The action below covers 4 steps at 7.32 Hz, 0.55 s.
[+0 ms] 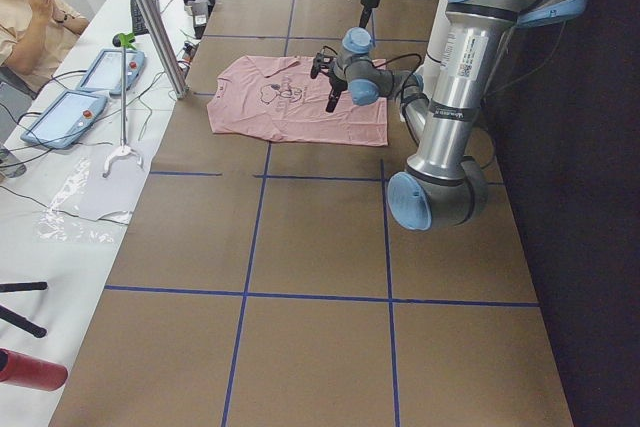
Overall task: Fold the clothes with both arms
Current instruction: 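Lower both grippers to the shirt hem nearest the robot, then grasp the hem corners with both grippers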
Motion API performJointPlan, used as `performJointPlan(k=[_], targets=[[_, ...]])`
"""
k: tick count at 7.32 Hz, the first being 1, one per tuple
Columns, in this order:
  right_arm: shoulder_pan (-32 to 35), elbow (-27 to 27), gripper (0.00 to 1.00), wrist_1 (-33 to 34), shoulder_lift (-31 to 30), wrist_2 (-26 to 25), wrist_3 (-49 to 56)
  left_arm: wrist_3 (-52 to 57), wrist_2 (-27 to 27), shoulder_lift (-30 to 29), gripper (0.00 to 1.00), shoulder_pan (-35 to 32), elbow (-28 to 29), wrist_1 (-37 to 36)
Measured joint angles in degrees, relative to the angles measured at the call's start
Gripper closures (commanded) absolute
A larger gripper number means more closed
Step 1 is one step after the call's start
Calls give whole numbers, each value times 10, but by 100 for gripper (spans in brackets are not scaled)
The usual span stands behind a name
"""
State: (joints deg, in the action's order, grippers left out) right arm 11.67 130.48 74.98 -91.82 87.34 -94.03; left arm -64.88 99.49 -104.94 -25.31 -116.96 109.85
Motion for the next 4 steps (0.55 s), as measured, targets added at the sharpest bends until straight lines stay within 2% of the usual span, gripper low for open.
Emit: performJointPlan(k=[1,4], targets=[[-34,2,12,1,-9,-31,-18,-37,-17,31,27,32,-11,1],[-55,2,12,2,-15,-49,-28,-137,-74,87,29,123,-12,3]])
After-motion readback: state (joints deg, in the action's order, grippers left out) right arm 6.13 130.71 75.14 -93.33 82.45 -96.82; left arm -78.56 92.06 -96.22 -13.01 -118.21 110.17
